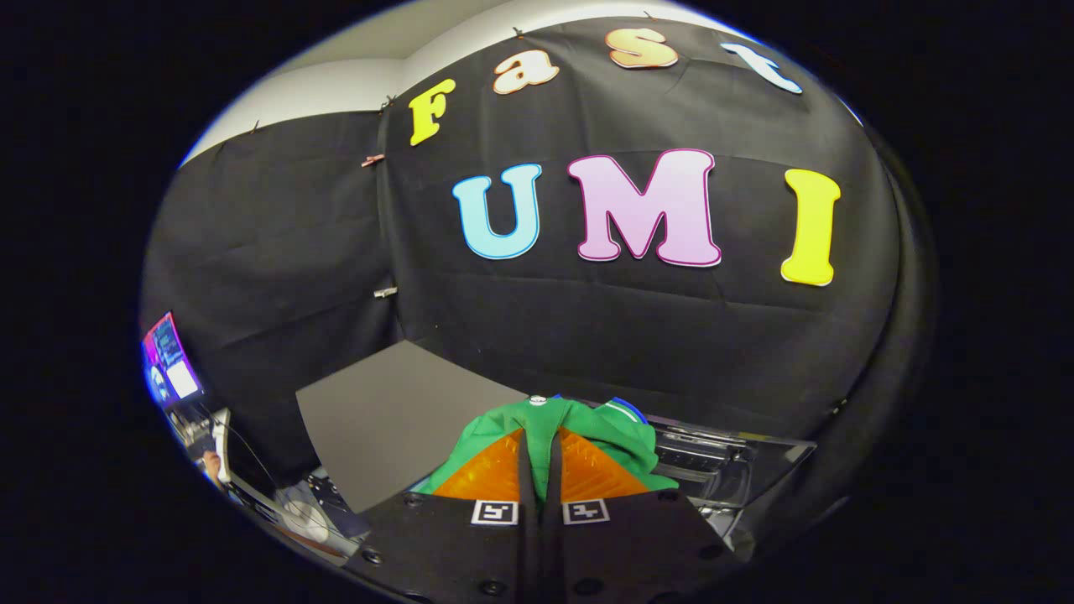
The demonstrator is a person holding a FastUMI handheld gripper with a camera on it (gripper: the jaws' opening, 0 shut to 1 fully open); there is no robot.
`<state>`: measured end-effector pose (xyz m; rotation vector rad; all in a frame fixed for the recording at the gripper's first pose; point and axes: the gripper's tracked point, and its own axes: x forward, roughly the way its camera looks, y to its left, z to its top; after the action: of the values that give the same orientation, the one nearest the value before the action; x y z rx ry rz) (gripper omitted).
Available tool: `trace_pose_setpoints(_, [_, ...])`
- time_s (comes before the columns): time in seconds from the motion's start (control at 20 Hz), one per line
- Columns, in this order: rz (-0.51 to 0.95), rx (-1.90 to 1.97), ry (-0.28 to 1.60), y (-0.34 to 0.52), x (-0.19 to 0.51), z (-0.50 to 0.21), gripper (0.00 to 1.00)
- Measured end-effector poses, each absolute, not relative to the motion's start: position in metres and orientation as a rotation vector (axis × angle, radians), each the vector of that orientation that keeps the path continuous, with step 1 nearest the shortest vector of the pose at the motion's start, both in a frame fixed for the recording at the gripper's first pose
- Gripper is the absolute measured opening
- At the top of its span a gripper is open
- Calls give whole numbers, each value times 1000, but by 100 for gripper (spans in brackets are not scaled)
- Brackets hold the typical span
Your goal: Put the clothes into the washing machine and then close the washing machine lid.
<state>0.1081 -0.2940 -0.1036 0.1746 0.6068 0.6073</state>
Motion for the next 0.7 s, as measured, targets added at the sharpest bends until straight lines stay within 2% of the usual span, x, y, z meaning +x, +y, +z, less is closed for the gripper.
trace_pose_setpoints(0.7, [502, 125, 739, -344, 106, -208, 5])
